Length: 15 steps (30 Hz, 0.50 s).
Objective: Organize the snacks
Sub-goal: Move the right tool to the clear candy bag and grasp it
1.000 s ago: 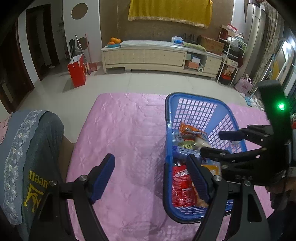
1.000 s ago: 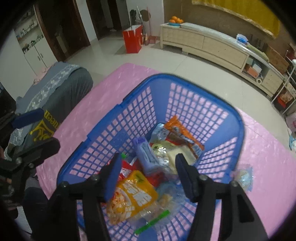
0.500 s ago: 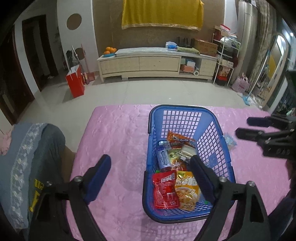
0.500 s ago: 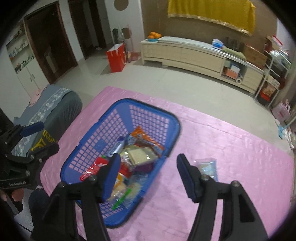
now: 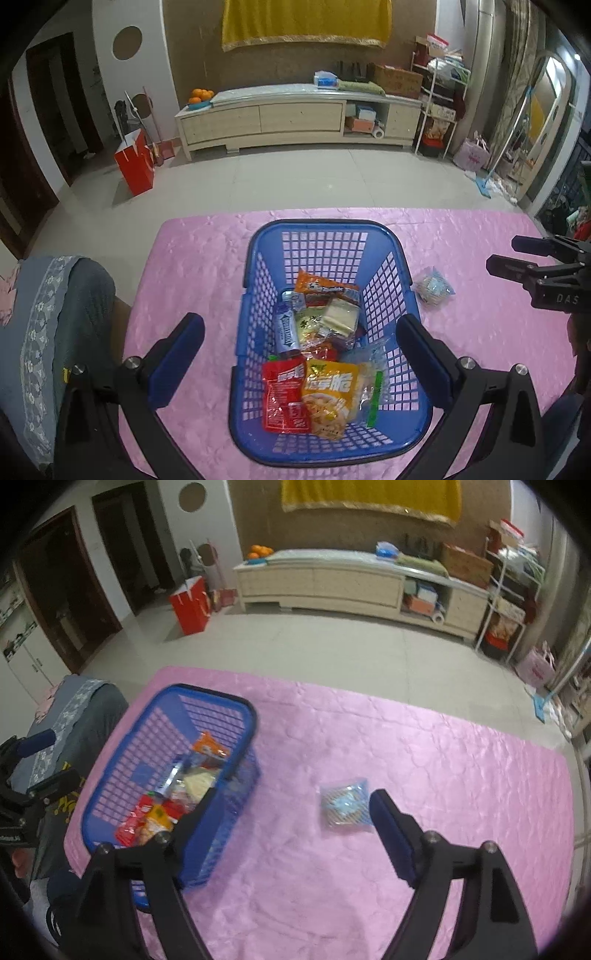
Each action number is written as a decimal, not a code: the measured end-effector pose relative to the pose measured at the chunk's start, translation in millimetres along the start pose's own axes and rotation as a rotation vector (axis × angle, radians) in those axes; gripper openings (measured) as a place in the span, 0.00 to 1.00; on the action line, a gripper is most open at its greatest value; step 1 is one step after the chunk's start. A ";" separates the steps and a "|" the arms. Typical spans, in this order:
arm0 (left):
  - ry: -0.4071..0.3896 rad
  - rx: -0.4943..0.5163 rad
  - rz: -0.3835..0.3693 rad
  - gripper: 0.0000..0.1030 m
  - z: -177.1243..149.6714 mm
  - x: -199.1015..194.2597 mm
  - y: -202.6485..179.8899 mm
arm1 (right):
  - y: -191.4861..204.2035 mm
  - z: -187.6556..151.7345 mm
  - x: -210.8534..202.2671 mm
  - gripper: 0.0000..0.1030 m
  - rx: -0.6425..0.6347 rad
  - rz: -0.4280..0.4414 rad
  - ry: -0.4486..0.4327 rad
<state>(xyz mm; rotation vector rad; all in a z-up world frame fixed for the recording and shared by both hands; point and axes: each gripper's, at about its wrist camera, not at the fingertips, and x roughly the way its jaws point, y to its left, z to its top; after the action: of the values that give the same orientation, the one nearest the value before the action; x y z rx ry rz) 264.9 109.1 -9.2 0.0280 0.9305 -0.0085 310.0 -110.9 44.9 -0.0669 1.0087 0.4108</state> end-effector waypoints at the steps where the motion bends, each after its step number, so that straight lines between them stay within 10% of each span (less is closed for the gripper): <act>1: 0.008 0.007 0.001 1.00 1.0 4.8 -3.0 | -4.6 -0.4 3.2 0.84 0.005 -0.005 0.009; 15: 0.161 -0.002 -0.035 1.00 18.3 68.7 -17.6 | -40.1 -11.1 95.8 0.94 0.026 -0.006 0.217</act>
<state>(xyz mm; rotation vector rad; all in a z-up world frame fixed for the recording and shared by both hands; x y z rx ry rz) 320.2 91.4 -53.8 0.0109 1.0916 -0.0382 360.0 -121.4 -46.1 -0.0932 1.2273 0.3904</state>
